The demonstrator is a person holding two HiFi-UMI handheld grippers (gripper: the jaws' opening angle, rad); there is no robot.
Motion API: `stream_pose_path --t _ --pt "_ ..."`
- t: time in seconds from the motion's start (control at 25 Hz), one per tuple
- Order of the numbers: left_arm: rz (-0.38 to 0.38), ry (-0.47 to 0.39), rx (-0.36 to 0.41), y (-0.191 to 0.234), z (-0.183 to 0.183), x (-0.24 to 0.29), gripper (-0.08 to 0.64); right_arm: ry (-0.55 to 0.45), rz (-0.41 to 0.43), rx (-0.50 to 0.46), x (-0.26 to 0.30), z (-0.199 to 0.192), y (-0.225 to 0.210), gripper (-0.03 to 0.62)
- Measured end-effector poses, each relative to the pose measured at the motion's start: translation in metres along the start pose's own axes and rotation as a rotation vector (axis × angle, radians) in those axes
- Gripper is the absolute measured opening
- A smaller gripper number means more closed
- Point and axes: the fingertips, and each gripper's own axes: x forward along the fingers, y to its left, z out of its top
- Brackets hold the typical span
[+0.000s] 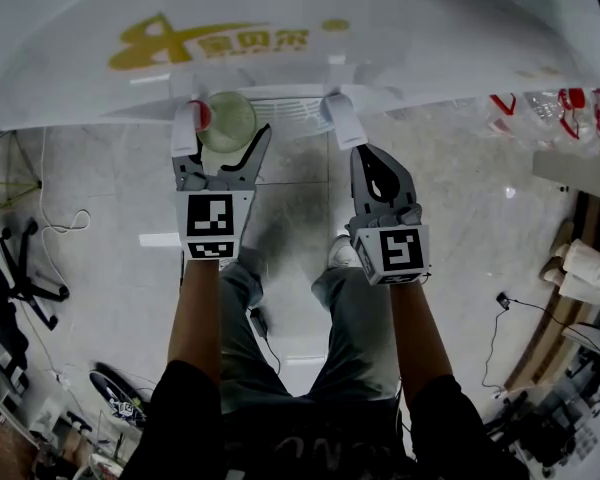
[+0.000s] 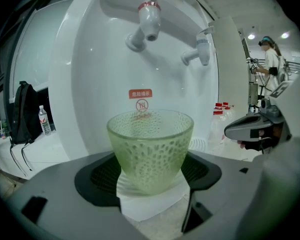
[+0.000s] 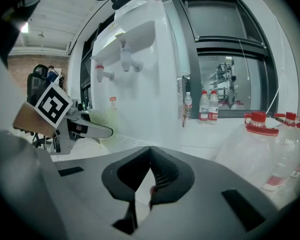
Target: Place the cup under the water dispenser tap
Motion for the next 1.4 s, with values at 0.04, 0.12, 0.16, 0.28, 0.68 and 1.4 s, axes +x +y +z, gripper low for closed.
stream_pose_path --t 0.04,0.12,0.16,0.28,0.68,1.4 --pt "0.003 -0.002 0.000 0.000 -0.001 0.000 0.376 0.002 0.001 0.001 -0.001 -0.001 -0.001 0.015" --pt "0.008 -0.002 -0.008 0.000 -0.002 -0.001 0.387 0.006 0.003 0.001 -0.003 -0.003 -0.001 0.014" --pt "0.010 -0.002 -0.013 0.000 -0.003 -0.002 0.391 0.009 0.004 0.001 -0.004 -0.004 -0.002 0.014" --pt "0.016 -0.003 -0.012 -0.003 -0.003 -0.004 0.396 0.011 0.003 0.002 -0.008 -0.006 -0.003 0.014" --pt "0.053 0.030 -0.050 0.001 -0.028 -0.020 0.396 0.017 0.007 -0.005 -0.019 -0.015 0.003 0.015" --pt "0.132 -0.008 -0.155 -0.004 -0.004 -0.110 0.160 -0.011 0.017 -0.021 -0.063 0.038 0.029 0.015"
